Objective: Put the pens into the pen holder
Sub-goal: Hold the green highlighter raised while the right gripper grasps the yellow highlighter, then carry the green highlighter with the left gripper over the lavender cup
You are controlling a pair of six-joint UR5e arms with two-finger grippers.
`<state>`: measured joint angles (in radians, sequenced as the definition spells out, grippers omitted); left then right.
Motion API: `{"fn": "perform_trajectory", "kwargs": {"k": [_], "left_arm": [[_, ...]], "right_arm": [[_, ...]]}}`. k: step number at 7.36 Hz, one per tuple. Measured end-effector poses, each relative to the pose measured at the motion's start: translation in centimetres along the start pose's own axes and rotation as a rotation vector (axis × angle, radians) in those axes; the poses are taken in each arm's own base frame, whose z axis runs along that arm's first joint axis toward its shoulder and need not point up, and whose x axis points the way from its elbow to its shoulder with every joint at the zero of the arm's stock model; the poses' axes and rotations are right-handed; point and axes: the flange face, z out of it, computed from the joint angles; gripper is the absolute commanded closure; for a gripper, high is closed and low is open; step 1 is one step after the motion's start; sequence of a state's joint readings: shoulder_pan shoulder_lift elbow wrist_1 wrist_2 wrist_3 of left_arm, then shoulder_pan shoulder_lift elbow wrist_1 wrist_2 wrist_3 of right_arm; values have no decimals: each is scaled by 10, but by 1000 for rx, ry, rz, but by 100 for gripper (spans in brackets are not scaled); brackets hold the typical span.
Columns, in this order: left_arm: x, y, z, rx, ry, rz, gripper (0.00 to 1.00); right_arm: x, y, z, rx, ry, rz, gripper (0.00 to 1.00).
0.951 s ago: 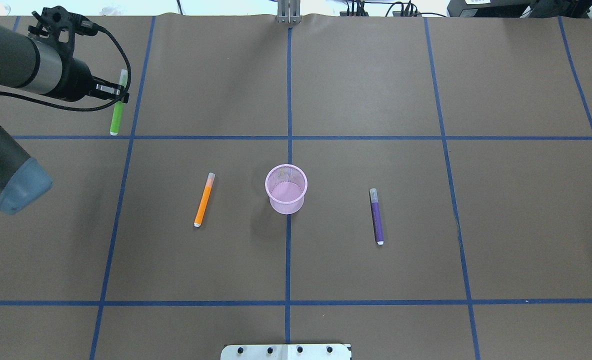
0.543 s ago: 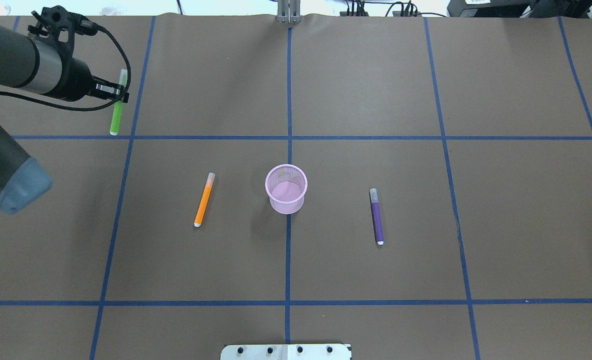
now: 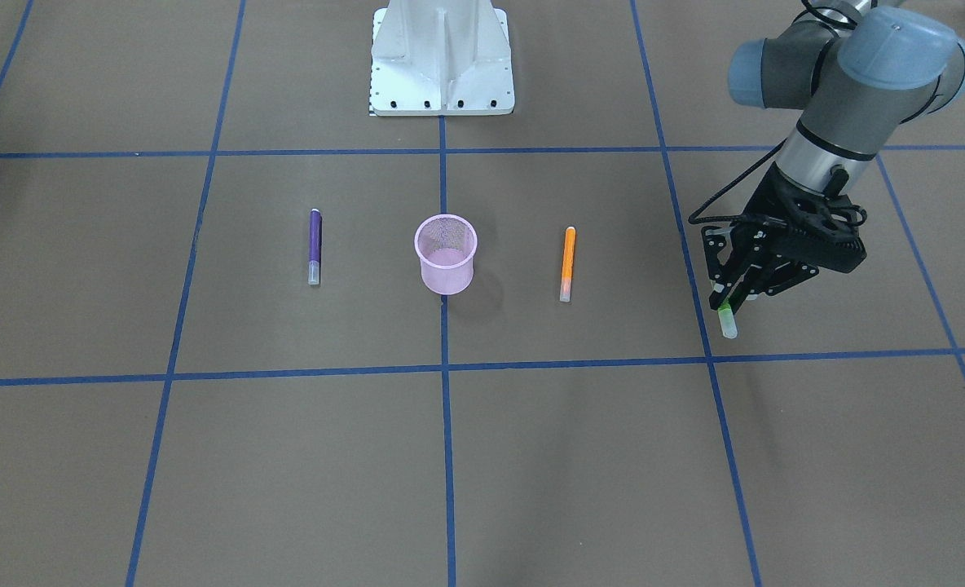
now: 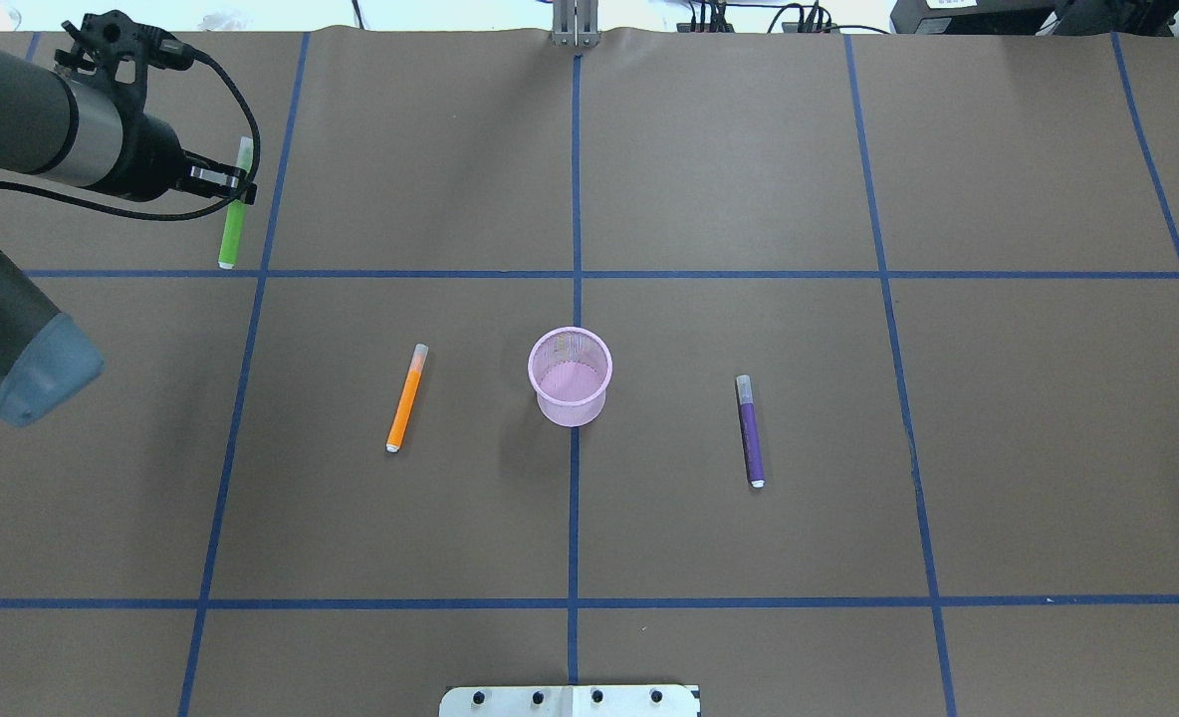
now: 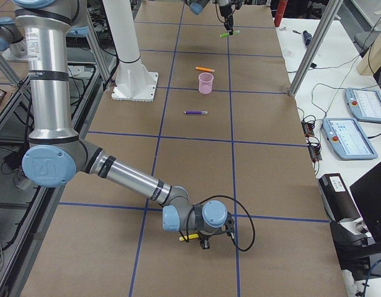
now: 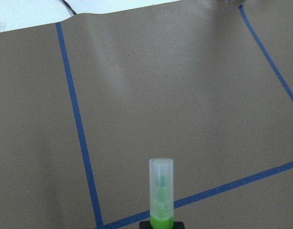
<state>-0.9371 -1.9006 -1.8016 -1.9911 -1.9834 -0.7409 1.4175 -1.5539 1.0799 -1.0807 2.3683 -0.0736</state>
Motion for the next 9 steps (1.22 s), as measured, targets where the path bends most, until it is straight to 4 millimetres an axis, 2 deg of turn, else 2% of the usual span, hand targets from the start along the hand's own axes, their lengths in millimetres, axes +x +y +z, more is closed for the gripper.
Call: {"fn": "perform_trajectory", "kwargs": {"k": [3,5,7,8,9], "left_arm": [[7,-4,-4,12,8,7,100],[25,-20,-14,111,-6,37,100],[55,-24,-25,270,72,36,100],[80,-12,-21,357,129,15,100],[115,12,-6,437,170,6,100]], "right_arm": [[-5,-6,-4,10,0,-11,100],[-17,-19,-17,40,-4,-29,100],[-34,-38,-38,84,-7,-41,100],[-41,-46,-46,101,-8,-45,100],[-48,-57,-55,120,-10,-52,100]]}}
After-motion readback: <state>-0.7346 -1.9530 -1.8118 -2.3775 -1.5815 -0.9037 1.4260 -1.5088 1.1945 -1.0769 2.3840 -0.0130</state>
